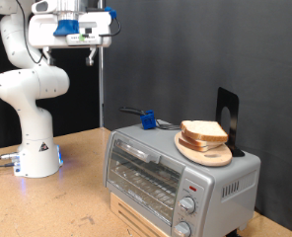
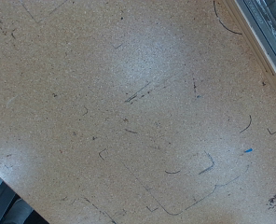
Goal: Make a piece of toast with the oven
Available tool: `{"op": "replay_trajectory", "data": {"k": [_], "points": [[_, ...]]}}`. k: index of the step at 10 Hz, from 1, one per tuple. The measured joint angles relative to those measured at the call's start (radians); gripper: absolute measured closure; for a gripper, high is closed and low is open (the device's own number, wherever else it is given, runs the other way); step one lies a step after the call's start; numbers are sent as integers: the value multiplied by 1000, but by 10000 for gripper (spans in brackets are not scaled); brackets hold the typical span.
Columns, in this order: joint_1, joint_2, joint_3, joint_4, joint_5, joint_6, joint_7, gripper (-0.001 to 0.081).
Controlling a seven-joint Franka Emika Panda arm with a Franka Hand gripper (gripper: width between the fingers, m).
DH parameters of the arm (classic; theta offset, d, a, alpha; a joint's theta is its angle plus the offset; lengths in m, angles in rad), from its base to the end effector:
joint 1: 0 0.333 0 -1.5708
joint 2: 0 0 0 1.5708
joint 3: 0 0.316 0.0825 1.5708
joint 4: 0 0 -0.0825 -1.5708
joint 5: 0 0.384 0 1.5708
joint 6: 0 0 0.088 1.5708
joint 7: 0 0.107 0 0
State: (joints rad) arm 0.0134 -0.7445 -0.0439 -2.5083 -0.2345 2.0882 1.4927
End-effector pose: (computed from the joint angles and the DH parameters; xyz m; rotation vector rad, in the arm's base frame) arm 0.3567 -0.0249 0.5560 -2.2728 1.9804 -0.5613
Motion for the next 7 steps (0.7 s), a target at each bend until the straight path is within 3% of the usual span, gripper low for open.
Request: {"op": "replay_trajectory", "data": {"k": [1,2,4,6,7], "points": [[-1,0,0,4,17,-25,23,6],[26,-4,-25,7,86,-30,-65,6],[114,2,-117,46,193,-110,-289,6],[176,70,-179,106,195,-152,-519,6],[189,130,-187,141,191,-154,-604,6]]}}
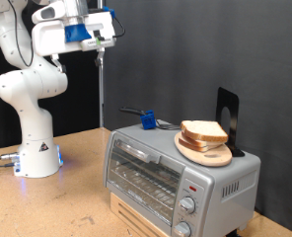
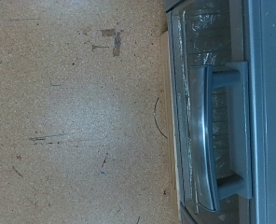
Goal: Make a piece of toast with the oven
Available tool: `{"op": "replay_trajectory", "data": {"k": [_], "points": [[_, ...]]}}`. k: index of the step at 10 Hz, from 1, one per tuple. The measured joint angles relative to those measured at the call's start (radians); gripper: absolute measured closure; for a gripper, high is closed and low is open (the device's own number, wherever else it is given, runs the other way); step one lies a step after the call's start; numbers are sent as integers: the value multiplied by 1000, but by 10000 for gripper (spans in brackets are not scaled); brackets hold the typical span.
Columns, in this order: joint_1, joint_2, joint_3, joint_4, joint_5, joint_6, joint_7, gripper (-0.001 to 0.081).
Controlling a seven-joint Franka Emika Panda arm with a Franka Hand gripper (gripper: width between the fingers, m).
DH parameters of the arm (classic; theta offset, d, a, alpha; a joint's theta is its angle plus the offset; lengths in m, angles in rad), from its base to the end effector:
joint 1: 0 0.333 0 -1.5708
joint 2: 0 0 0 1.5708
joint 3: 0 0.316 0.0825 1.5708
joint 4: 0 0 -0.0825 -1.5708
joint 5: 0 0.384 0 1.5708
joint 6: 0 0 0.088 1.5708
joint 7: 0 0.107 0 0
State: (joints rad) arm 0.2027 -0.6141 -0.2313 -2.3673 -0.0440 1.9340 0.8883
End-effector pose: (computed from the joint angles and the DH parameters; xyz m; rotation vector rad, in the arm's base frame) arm 0.3870 -0.0276 0.5537 -2.7019 1.2634 -0.1686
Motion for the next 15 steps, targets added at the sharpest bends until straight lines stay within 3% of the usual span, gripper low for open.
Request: {"op": "replay_trajectory", "data": {"k": [1,4,6,11,15], "points": [[-5,-5,3,-3,5,3,35,6],[26,1,-42,38,122,-137,-87,6],[44,60,-77,77,168,-145,-167,6],[42,247,-113,141,173,49,-239,6],[42,301,-113,171,173,52,-254,6]]}}
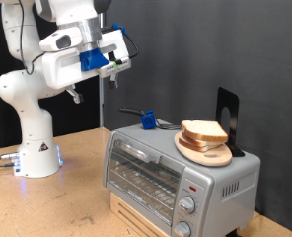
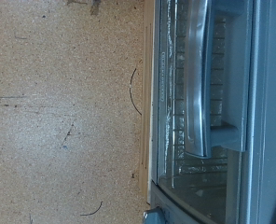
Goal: Make a piece of toast with the oven
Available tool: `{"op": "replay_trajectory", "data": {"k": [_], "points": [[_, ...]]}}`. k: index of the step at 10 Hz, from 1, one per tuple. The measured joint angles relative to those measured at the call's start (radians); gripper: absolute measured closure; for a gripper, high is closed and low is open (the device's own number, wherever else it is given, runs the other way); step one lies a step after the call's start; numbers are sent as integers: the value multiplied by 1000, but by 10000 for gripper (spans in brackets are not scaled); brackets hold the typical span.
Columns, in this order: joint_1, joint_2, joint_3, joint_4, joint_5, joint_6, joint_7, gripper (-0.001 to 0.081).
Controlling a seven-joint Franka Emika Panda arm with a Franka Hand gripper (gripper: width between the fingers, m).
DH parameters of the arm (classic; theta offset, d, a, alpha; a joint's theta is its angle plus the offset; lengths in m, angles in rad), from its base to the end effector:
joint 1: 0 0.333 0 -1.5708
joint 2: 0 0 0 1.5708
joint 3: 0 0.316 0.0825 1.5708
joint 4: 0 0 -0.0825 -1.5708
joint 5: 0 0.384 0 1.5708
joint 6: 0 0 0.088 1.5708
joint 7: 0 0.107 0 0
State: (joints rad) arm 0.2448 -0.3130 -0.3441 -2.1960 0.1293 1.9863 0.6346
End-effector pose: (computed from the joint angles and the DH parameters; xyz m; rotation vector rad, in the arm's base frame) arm 0.4713 -0.0505 0.5145 -2.6902 1.0904 -0.0281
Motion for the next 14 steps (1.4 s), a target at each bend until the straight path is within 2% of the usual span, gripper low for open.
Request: {"op": "replay_trajectory", "data": {"k": [1,3,4,5,8,14], "points": [[2,-2,-7,0,54,-5,-28,6],[5,-14,-29,4,233,-12,-82,6],[5,-15,-28,4,261,-16,-82,6],[5,-13,-21,-4,261,-16,-75,6],[4,18,41,-81,157,46,-5,6],[5,45,103,-249,138,240,-4,6]]}}
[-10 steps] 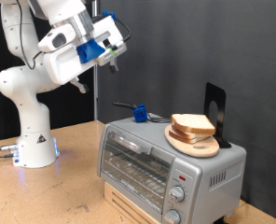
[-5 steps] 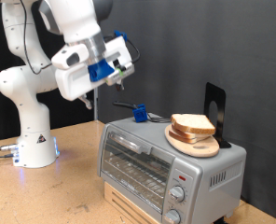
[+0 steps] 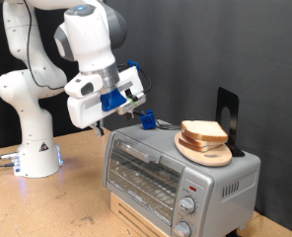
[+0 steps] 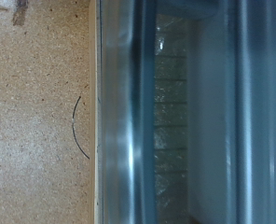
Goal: Make a piece of toast with the oven
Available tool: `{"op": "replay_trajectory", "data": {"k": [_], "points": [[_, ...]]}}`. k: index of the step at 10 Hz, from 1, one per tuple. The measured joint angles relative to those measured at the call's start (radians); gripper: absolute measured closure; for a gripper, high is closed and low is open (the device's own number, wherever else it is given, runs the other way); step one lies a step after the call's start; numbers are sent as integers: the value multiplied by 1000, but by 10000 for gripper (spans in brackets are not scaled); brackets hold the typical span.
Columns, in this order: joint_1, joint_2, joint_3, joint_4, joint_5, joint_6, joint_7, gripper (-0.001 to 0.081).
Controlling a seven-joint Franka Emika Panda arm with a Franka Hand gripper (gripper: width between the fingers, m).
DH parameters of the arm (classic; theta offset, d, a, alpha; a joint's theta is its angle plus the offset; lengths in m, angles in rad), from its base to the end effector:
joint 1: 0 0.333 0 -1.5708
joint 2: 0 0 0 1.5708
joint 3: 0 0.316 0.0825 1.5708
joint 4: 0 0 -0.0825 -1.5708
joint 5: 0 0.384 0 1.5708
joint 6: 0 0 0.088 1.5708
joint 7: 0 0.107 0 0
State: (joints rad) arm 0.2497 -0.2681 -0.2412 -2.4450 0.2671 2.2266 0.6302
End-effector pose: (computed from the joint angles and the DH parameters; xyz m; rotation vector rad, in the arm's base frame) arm 0.4527 0.0113 0.4041 -2.6532 1.0818 0.0768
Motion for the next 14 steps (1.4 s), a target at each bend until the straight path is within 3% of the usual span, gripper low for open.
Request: {"op": "replay_trajectory", "data": {"k": [4,9,14], "points": [[-1,22,26,-97,-35,142,27,6],[-9,28,29,-129,-39,199,22,6],[-102,39,6,-132,-137,208,25,6]]}}
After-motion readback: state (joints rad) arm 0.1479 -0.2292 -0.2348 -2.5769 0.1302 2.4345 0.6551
